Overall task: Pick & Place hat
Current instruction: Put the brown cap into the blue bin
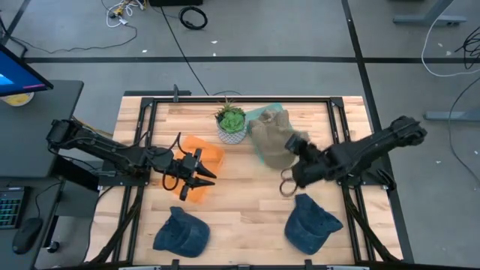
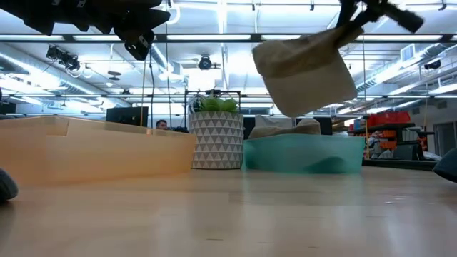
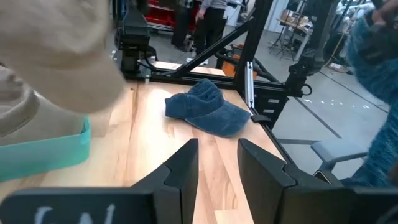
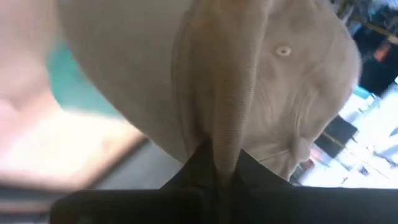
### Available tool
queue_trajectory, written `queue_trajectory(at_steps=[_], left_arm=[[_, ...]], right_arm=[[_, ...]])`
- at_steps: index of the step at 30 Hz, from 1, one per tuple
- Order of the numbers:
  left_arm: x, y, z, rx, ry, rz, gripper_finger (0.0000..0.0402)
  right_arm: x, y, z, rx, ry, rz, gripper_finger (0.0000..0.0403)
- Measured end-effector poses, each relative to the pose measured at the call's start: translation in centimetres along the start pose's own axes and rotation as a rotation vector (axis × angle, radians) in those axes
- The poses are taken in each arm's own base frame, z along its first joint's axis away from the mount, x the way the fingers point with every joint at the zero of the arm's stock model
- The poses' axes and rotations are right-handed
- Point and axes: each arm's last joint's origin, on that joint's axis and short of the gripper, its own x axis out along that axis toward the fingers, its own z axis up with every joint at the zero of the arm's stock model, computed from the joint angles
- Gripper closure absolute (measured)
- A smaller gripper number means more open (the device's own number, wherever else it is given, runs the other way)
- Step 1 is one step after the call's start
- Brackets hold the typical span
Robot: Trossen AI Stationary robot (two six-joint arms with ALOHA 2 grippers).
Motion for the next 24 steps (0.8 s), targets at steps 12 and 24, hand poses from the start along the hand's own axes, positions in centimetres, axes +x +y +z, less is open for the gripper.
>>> queue_trajectory(at_steps=[12, 24], left_arm=[[0.0, 0.0, 0.0, 0.0, -0.001, 0.005, 0.0287], [0.0, 0.0, 0.0, 0.0, 0.002, 0.005, 0.0287]], right_arm=[[5.2, -0.4, -4.4, -0.133, 0.078, 0.112, 0.0392], [11.4, 2.5, -3.5, -0.107, -0.035, 0.135, 0.0392]])
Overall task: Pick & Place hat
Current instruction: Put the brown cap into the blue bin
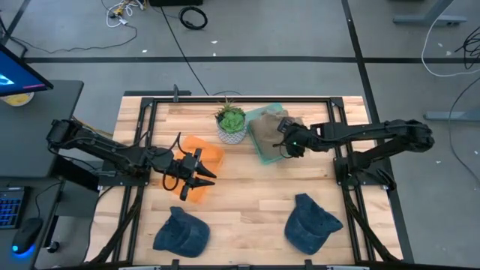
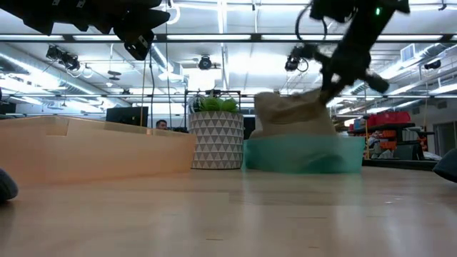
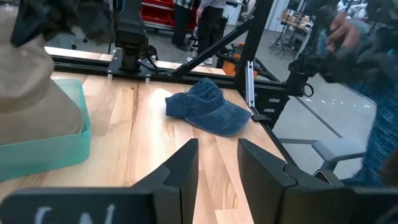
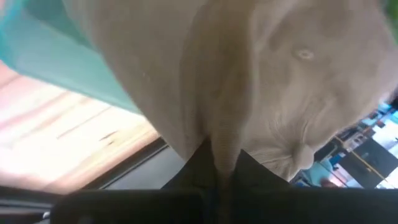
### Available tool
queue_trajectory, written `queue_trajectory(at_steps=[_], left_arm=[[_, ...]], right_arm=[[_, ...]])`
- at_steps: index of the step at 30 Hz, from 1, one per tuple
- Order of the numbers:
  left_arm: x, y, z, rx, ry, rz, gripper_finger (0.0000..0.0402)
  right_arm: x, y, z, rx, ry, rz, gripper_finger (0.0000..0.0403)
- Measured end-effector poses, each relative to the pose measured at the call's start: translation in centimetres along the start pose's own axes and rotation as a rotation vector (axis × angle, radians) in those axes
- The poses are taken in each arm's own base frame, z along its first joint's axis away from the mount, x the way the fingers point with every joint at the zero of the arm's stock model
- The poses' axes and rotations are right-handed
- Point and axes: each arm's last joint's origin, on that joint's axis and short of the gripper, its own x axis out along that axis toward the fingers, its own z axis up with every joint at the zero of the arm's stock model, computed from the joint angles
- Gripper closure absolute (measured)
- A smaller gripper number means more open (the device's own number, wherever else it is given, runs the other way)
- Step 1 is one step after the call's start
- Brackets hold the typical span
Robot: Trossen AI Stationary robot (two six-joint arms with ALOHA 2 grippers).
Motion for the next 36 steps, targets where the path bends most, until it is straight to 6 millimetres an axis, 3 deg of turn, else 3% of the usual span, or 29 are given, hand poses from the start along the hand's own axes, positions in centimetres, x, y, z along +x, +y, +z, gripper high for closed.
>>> queue_trajectory(at_steps=[6, 11, 23, 31, 36], left_arm=[[0.0, 0.0, 0.0, -0.001, 0.002, 0.0, 0.0287], [0.0, 0.0, 0.0, 0.0, 0.002, 0.001, 0.0287], [0.0, 0.0, 0.0, -0.001, 0.002, 0.001, 0.0287], [0.0, 0.0, -0.1, -0.001, 0.006, 0.002, 0.0287], [0.0, 0.0, -0.1, -0.001, 0.01, 0.003, 0.0287]], right_arm=[[3.2, 2.6, 0.3, 0.013, 0.018, 0.027, 0.039], [4.2, 3.0, 0.7, 0.087, 0.014, -0.041, 0.0366], [4.0, 2.1, 0.8, 0.281, 0.078, -0.148, 0.0311], [2.7, 2.2, 1.7, 0.463, 0.098, -0.202, 0.0307], [1.6, 2.4, 1.3, 0.581, 0.139, -0.25, 0.0307]])
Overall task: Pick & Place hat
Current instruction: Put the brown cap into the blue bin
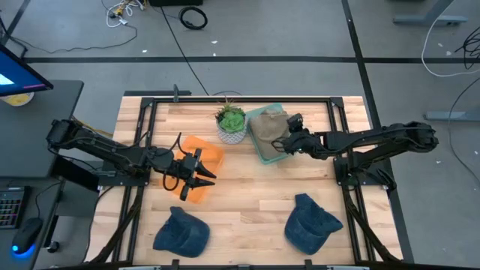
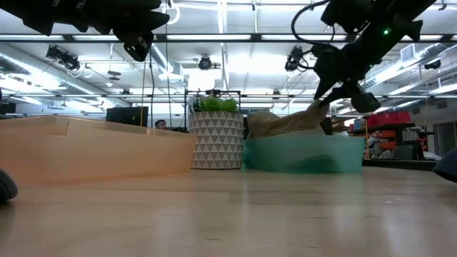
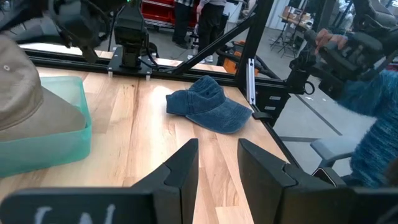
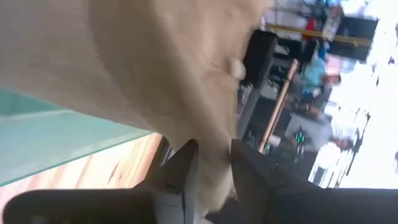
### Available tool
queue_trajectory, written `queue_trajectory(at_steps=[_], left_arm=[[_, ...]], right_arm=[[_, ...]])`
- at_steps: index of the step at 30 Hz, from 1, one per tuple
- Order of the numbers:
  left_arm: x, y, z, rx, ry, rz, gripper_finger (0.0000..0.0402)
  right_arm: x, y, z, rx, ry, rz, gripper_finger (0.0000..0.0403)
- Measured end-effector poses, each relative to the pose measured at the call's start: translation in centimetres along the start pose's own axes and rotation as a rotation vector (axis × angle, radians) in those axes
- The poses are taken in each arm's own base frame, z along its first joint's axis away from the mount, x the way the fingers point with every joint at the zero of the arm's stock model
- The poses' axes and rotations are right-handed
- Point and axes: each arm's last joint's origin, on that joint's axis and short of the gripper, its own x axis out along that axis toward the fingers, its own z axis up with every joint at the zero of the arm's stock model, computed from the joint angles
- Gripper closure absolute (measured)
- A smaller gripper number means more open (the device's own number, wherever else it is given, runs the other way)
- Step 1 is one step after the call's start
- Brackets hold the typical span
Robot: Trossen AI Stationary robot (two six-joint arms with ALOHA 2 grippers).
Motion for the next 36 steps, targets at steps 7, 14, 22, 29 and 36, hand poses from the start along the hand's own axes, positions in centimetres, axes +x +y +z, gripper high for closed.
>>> queue_trajectory(at_steps=[7, 14, 22, 29, 36], left_arm=[[0.0, 0.0, 0.0, 0.0, 0.002, 0.0, 0.0287], [0.0, 0.0, 0.0, 0.001, -0.001, 0.0, 0.0287], [0.0, 0.3, 0.1, 0.068, -0.025, 0.098, 0.0287], [0.0, 0.4, 0.1, 0.069, -0.031, 0.131, 0.0287], [0.0, 0.4, 0.2, 0.068, -0.033, 0.135, 0.0287]], right_arm=[[-1.1, -2.1, 0.0, 0.58, -0.177, -0.051, 0.0307], [-0.4, -2.8, 1.6, 1.279, -0.457, 0.25, 0.0313], [2.7, 0.5, 3.8, 1.311, -0.261, 0.339, 0.0395], [5.9, 2.6, 3.6, 1.332, -0.019, 0.223, 0.0399], [9.0, 4.0, 3.6, 1.358, 0.037, 0.336, 0.0401]])
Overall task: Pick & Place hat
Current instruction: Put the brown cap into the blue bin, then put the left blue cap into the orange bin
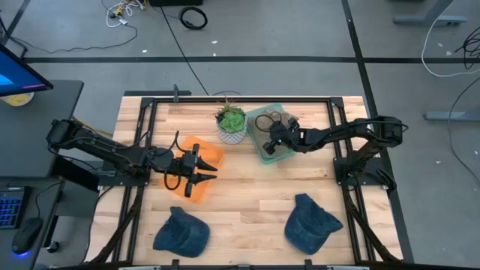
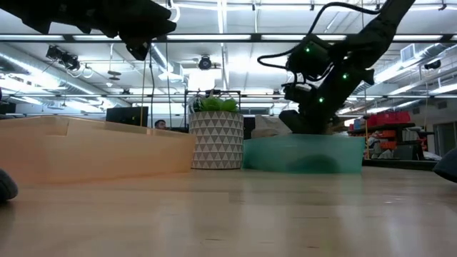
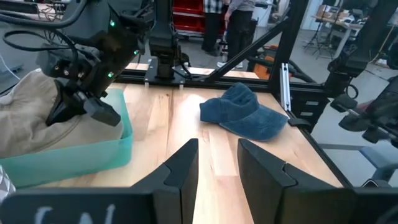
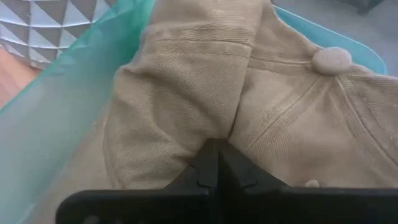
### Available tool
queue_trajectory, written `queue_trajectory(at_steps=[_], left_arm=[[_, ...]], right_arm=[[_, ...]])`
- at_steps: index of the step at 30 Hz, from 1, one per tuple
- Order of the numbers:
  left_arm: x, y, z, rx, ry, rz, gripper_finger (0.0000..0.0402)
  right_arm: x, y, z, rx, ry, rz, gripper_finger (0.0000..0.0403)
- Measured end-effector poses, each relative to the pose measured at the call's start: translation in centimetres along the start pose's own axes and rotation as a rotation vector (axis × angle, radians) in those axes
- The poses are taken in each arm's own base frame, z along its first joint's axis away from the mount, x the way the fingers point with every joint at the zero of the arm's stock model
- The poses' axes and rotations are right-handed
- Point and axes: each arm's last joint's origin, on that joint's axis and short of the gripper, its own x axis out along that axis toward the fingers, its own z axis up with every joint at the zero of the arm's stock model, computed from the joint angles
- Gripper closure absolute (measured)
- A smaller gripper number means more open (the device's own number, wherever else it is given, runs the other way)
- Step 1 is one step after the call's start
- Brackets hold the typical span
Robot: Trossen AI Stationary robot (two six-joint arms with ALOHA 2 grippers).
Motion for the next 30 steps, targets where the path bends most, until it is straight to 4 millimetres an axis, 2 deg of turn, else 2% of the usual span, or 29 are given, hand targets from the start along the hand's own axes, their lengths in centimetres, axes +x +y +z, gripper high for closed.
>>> queue_trajectory(at_steps=[2, 6, 9, 15, 18, 22, 27, 30], left_arm=[[0.0, 0.0, 0.1, -0.023, -0.009, -0.001, 0.0287], [0.0, 0.0, 0.2, -0.085, -0.022, -0.004, 0.0287], [0.1, -0.2, 0.8, -0.105, -0.017, -0.023, 0.0287], [0.3, -1.2, 3.2, -0.058, 0.122, -0.043, 0.0287], [-0.1, -2.0, 4.3, -0.045, 0.257, -0.047, 0.0287], [-0.8, -3.1, 5.0, -0.139, 0.378, -0.048, 0.0276], [-1.6, -4.7, 3.9, -0.337, 0.497, -0.04, 0.0234], [-1.8, -5.9, 2.4, -0.477, 0.617, 0.01, 0.021]], right_arm=[[-0.3, 0.0, 0.5, -0.02, -0.032, 0.021, 0.0402], [-2.2, 0.3, 2.5, -0.076, -0.088, 0.084, 0.0402], [-4.6, 0.3, 5.1, -0.089, -0.17, 0.112, 0.0402], [-9.8, 0.2, 8.2, -0.074, -0.205, 0.16, 0.0383], [-11.3, 0.8, 8.0, -0.148, -0.181, 0.236, 0.0367], [-12.4, 2.2, 7.4, -0.206, -0.189, 0.296, 0.0338], [-12.8, 3.5, 6.8, -0.237, -0.191, 0.33, 0.0303], [-13.0, 3.8, 6.5, -0.225, -0.179, 0.339, 0.0287]])
